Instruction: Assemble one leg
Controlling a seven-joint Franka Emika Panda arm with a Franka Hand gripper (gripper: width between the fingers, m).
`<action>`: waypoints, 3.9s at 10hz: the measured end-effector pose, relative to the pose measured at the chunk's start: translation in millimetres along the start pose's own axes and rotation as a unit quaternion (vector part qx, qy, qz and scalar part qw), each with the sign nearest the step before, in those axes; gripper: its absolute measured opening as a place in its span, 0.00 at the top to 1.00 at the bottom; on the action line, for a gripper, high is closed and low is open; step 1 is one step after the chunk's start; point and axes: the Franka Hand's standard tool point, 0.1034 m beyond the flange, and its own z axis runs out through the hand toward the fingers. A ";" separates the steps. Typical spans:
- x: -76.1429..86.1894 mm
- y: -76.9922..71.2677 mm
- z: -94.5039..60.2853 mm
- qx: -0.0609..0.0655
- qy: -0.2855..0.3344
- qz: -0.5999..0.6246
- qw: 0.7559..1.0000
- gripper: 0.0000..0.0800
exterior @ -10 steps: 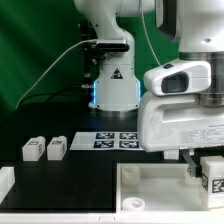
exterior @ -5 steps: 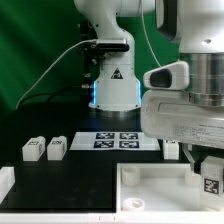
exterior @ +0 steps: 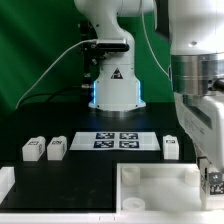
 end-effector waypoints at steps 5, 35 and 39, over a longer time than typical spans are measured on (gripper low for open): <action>-11.0 3.5 3.3 0.010 -0.001 -0.092 0.996 0.20; -23.2 3.3 5.7 0.021 -0.001 -0.182 0.983 0.19; -20.8 2.8 5.8 0.018 0.007 -0.403 0.915 0.19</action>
Offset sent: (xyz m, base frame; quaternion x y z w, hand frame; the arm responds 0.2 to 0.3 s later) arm 0.0000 0.0000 0.0000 0.0000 0.0000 -0.0899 0.9960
